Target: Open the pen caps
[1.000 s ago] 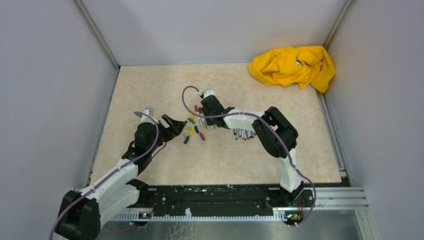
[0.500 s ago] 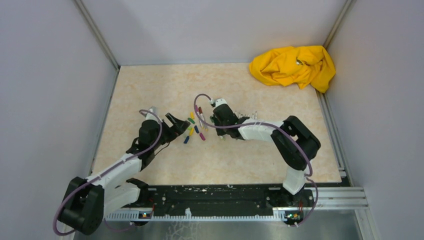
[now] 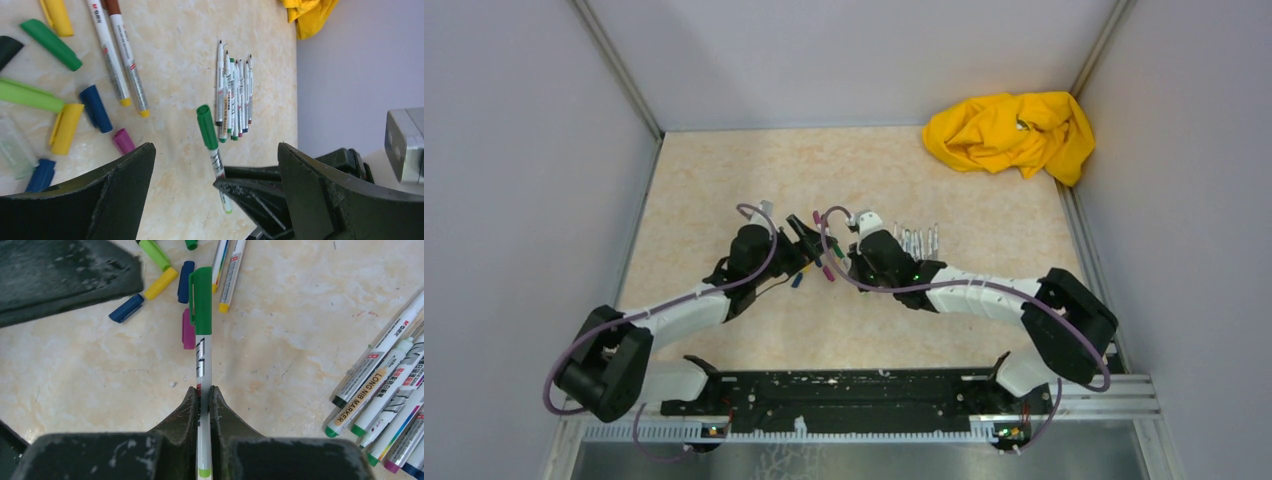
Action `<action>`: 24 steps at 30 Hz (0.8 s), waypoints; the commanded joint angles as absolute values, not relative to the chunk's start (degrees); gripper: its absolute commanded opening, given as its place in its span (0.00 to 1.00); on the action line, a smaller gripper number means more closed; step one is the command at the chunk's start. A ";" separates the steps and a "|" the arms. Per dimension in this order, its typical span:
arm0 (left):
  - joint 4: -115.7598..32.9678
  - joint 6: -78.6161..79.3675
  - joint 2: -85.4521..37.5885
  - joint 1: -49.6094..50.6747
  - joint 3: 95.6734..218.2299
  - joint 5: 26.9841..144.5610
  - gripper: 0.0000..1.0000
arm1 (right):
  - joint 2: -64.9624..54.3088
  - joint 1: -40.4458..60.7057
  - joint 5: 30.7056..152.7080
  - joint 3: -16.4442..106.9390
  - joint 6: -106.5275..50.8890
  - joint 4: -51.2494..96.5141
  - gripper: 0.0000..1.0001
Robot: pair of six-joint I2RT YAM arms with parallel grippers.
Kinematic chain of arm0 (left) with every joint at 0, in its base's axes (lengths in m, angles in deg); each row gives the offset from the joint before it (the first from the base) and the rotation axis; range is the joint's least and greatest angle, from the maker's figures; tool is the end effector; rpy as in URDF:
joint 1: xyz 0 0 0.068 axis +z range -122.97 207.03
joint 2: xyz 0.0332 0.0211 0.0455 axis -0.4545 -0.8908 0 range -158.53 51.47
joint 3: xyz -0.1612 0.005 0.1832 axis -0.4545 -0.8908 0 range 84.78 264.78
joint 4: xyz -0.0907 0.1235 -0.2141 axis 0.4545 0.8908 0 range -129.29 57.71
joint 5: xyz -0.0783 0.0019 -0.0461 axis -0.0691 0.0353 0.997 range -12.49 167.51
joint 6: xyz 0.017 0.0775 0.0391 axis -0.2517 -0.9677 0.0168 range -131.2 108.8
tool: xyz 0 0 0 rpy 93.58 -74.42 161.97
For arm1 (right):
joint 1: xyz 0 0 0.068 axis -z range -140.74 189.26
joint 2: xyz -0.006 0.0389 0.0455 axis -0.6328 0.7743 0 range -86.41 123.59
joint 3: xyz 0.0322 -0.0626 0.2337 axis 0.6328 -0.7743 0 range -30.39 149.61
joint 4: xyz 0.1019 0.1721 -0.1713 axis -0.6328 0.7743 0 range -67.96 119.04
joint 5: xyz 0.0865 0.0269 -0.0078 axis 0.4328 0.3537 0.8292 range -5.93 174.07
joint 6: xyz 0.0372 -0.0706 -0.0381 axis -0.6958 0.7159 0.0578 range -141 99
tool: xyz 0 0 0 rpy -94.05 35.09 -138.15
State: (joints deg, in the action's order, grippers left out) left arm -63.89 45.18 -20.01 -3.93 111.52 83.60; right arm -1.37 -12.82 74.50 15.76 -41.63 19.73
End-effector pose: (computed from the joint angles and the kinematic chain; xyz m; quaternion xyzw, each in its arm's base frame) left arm 0.2582 -0.1646 0.1519 -0.1505 0.8054 -0.4263 0.3834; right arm 0.2263 0.2691 0.1481 -0.2052 0.8670 0.2055 0.4049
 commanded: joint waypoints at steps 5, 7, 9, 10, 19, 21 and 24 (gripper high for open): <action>-66.01 48.53 -25.45 -7.34 116.62 82.52 0.95 | -9.48 -14.72 74.62 12.10 -44.24 15.23 0.00; -66.02 49.09 -26.63 -7.67 117.20 82.60 0.95 | -10.14 -15.13 74.86 11.66 -44.44 14.97 0.00; -66.09 49.53 -27.71 -8.26 117.74 82.48 0.94 | -10.63 -15.43 75.36 11.25 -44.76 14.64 0.00; -66.24 49.79 -28.22 -8.48 117.87 82.39 0.94 | -10.73 -15.60 75.63 11.13 -44.94 14.45 0.00; -68.95 51.91 -29.73 -9.02 117.45 82.88 0.72 | -11.06 -17.17 75.81 10.04 -45.94 13.11 0.00; -69.94 52.35 -29.74 -9.06 116.97 83.32 0.63 | -11.32 -17.18 75.72 9.72 -46.05 12.82 0.00; -71.04 52.49 -29.79 -9.07 116.37 84.33 0.49 | -11.38 -17.17 75.51 9.52 -46.20 12.56 0.00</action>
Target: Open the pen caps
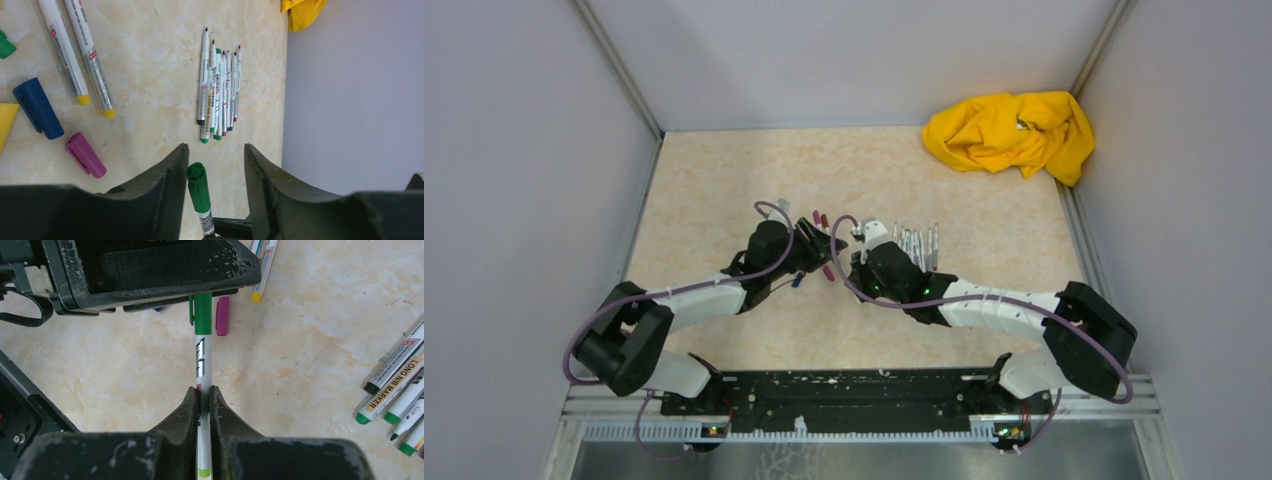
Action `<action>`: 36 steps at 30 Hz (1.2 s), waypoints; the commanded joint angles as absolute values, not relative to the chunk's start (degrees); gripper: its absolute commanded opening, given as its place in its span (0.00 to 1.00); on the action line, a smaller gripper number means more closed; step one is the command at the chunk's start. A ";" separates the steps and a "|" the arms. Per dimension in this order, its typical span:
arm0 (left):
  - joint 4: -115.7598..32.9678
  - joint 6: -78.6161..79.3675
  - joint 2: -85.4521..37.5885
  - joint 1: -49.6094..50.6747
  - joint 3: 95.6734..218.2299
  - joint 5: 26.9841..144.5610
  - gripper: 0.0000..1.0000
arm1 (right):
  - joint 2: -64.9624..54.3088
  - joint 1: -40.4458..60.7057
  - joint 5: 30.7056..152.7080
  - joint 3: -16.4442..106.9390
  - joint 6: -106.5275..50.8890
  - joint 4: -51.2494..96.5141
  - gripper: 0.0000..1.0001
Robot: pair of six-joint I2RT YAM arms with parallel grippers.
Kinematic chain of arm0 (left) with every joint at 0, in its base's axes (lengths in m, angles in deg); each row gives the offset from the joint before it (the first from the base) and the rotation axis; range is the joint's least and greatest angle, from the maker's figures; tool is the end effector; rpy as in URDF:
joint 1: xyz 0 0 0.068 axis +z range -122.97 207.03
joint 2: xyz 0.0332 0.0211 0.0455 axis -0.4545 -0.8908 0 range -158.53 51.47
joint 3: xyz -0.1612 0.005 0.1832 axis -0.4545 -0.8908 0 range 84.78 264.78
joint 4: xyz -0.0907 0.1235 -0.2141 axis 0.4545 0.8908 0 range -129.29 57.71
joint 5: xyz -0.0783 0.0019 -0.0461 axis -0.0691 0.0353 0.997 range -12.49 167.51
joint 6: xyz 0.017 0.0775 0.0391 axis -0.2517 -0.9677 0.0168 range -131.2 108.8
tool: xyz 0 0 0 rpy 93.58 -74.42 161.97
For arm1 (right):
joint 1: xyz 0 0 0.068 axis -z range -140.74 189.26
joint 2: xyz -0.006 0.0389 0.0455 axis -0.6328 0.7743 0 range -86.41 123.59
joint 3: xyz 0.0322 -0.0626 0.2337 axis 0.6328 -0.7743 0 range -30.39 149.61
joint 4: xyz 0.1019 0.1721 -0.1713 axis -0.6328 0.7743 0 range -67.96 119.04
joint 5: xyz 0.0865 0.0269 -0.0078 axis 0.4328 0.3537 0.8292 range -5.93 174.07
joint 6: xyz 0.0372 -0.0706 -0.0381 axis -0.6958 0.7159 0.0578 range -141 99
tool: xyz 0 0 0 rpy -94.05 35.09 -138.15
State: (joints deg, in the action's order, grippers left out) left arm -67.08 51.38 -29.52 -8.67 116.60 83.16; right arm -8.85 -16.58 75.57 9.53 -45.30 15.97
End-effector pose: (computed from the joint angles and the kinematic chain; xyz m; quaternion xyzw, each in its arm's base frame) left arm 0.2650 -0.2000 0.1416 -0.1648 0.8089 -0.4524 0.3374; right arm 0.1956 0.2674 0.1594 -0.2018 0.8475 0.2638 0.4141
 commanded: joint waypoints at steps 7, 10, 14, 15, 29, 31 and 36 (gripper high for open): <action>-72.16 52.23 -29.83 -9.01 114.86 85.38 0.44 | -11.28 -17.19 75.43 9.58 -46.51 11.84 0.00; -73.00 52.32 -30.16 -9.01 114.32 85.96 0.42 | -11.21 -17.17 75.32 9.86 -46.50 11.93 0.00; -73.95 52.46 -30.60 -9.03 113.76 86.70 0.34 | -11.14 -17.17 75.06 9.95 -46.56 11.93 0.00; -74.05 52.50 -30.51 -9.04 113.64 86.72 0.33 | -11.21 -17.17 75.02 9.88 -46.58 11.93 0.00; -76.57 50.86 -30.44 -9.09 112.64 88.75 0.00 | -11.21 -17.20 76.34 10.54 -44.95 11.18 0.06; -77.13 50.72 -30.64 -9.09 112.64 89.37 0.00 | -10.26 -17.17 76.42 11.73 -44.53 11.84 0.10; -77.67 50.23 -31.03 -9.11 112.82 90.85 0.00 | -8.43 -17.17 76.40 14.38 -43.92 12.78 0.14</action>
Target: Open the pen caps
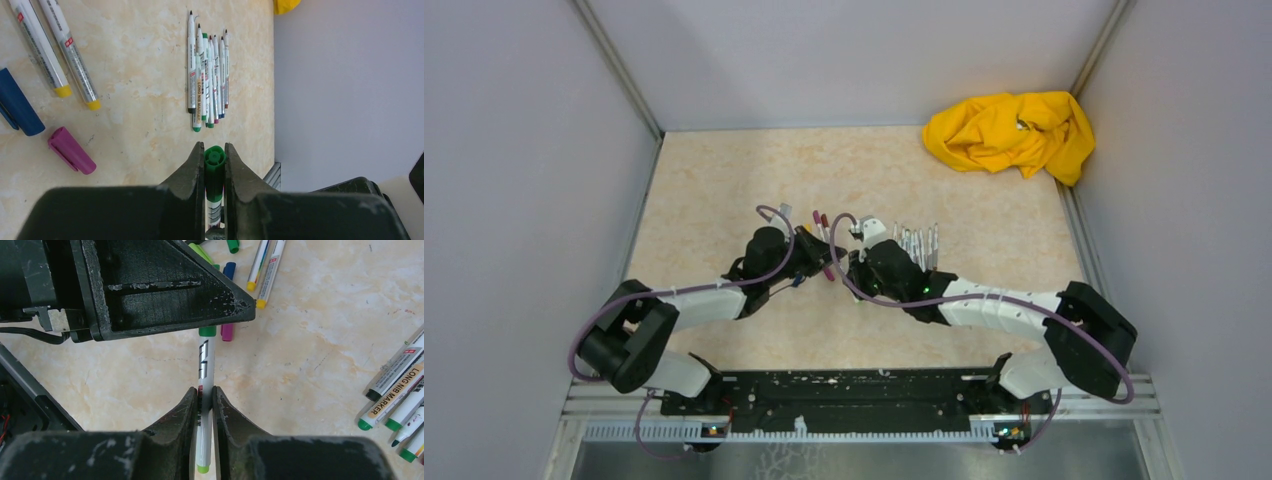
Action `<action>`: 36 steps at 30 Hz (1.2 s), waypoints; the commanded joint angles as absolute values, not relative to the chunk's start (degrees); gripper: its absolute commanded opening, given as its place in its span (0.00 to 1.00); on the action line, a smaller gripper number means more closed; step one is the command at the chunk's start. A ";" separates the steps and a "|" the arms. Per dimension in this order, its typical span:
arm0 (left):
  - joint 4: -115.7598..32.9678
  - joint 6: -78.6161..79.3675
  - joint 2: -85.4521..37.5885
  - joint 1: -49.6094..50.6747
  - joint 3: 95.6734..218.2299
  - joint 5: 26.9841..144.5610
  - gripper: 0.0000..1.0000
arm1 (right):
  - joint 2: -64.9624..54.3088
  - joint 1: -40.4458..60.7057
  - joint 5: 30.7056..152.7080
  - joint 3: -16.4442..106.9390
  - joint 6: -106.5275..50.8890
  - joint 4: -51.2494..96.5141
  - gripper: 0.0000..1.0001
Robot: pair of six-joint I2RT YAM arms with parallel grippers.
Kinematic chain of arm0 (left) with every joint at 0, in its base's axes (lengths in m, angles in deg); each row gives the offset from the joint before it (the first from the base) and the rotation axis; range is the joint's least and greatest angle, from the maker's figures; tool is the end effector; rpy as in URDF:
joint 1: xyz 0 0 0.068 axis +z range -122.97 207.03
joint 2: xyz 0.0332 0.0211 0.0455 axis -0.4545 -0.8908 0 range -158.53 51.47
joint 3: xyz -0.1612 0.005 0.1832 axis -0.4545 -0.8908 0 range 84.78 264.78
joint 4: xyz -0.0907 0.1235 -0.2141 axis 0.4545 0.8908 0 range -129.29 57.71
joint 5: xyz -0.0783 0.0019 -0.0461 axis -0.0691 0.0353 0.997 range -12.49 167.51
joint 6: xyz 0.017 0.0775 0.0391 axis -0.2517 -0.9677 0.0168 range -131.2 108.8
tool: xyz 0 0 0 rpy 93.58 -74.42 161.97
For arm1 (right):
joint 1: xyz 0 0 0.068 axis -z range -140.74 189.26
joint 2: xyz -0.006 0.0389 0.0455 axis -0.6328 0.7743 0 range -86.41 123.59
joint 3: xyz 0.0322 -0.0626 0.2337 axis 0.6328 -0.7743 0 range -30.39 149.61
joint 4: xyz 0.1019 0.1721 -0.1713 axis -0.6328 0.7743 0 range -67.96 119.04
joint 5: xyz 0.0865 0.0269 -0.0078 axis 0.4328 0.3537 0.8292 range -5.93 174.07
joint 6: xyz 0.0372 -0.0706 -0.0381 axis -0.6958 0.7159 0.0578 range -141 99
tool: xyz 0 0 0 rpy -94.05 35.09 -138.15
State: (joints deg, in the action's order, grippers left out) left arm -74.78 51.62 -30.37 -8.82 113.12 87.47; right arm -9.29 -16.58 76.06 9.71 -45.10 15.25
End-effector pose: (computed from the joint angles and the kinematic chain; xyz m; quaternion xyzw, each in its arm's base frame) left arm 0.2561 -0.2019 0.1356 -0.1384 0.7958 -0.4898 0.3282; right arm 0.1957 0.2688 0.1645 -0.2031 0.8415 0.2729 0.4198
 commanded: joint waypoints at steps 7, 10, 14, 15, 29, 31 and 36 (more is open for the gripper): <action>-77.92 50.41 -30.75 -9.15 113.17 92.18 0.00 | -6.16 -17.17 75.98 16.46 -43.31 13.25 0.16; -78.01 50.62 -30.64 -9.26 113.24 92.58 0.00 | -5.44 -17.18 75.81 17.04 -43.08 13.20 0.18; -77.98 50.92 -30.72 -9.23 113.19 93.02 0.00 | -5.23 -17.19 75.68 17.34 -42.91 13.12 0.21; -78.08 51.08 -30.75 -9.21 113.17 93.06 0.00 | -5.22 -17.19 75.53 17.34 -42.89 13.15 0.21; -68.32 49.41 -28.47 -9.05 117.52 82.64 0.00 | -7.42 -17.06 74.03 12.90 -46.23 14.79 0.00; -63.30 47.15 -28.34 -8.28 120.55 76.42 0.00 | -10.13 -17.46 74.40 8.67 -48.19 13.73 0.00; -59.25 44.69 -31.04 -3.53 125.86 75.24 0.00 | -15.20 -18.04 74.51 1.20 -50.87 11.60 0.00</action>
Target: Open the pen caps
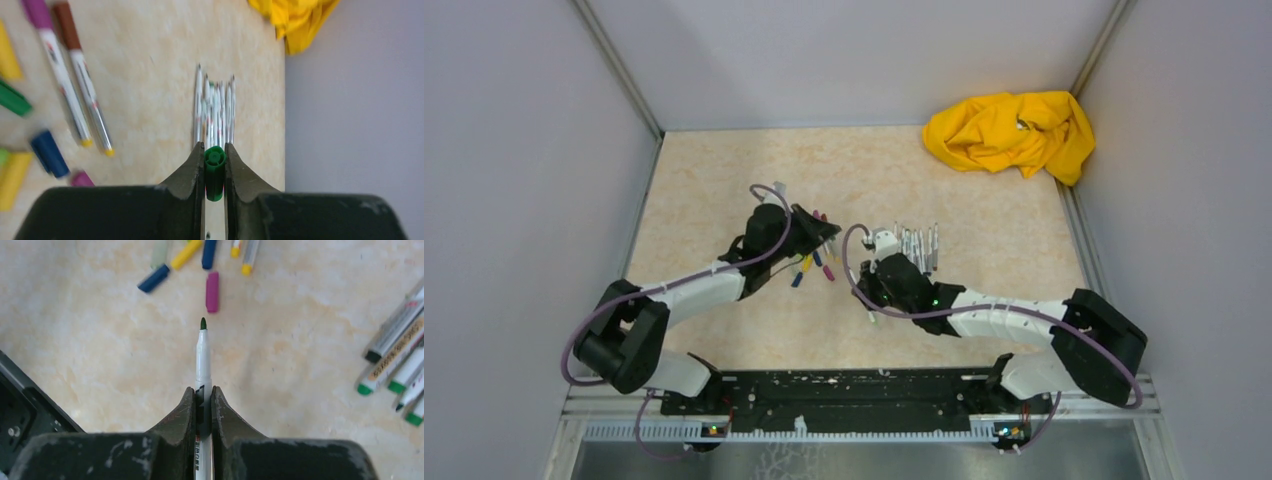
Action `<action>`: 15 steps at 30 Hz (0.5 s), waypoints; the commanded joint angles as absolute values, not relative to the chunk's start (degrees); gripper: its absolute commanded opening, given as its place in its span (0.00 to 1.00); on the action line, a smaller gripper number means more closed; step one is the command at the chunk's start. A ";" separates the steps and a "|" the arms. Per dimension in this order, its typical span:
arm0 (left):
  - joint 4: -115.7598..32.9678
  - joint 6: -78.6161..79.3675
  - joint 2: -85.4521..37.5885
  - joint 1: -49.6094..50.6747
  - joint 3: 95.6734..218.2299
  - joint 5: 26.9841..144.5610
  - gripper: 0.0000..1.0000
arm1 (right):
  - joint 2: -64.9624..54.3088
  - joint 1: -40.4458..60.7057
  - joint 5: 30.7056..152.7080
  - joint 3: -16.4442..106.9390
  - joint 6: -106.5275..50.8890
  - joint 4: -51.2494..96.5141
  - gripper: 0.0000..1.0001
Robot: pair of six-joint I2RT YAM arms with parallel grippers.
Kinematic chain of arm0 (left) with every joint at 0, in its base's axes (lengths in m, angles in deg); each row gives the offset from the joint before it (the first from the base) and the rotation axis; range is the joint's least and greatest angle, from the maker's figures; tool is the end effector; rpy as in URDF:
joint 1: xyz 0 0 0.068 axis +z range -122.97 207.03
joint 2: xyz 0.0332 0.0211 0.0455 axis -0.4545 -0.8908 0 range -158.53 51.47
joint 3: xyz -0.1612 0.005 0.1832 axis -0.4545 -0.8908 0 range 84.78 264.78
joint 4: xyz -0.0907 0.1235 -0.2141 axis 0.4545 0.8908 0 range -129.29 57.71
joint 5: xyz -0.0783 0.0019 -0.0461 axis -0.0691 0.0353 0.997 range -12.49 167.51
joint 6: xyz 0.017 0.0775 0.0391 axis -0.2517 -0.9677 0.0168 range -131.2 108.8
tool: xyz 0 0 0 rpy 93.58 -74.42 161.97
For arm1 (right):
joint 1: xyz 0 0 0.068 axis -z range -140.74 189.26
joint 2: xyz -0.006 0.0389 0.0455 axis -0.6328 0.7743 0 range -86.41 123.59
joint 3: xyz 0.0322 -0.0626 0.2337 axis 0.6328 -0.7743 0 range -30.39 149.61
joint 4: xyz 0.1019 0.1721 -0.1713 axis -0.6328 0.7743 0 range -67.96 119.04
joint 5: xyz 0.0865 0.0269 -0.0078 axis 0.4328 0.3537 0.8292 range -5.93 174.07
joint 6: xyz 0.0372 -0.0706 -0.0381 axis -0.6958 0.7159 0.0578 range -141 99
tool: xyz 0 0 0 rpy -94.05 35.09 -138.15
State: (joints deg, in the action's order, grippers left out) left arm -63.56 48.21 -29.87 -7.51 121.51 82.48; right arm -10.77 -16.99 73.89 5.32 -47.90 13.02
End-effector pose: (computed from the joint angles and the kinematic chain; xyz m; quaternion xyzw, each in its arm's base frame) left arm 0.2807 -0.2015 0.1613 -0.1524 0.8062 -0.4414 0.3632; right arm 0.1892 0.2581 0.1500 -0.1772 0.8494 0.2682 0.4186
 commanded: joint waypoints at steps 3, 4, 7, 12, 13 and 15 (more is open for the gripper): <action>-57.89 42.63 -32.30 -1.47 126.94 75.91 0.00 | -16.72 -18.06 72.58 0.60 -50.77 12.76 0.00; -57.07 41.41 -32.31 -1.40 127.20 76.05 0.00 | -17.17 -18.07 71.41 1.00 -50.80 13.37 0.00; -50.15 39.07 -31.73 -1.42 127.70 74.50 0.00 | -17.20 -17.90 66.23 3.74 -50.21 16.18 0.00; -43.74 37.60 -28.73 -1.59 124.12 68.87 0.00 | -12.16 -14.59 60.88 9.29 -49.25 18.26 0.00; -42.56 37.58 -28.42 -1.68 123.74 68.04 0.00 | -10.55 -13.36 60.74 10.56 -49.08 18.40 0.00; -40.91 37.71 -27.96 -1.70 122.62 66.41 0.00 | -7.56 -10.67 60.29 12.93 -48.72 18.24 0.00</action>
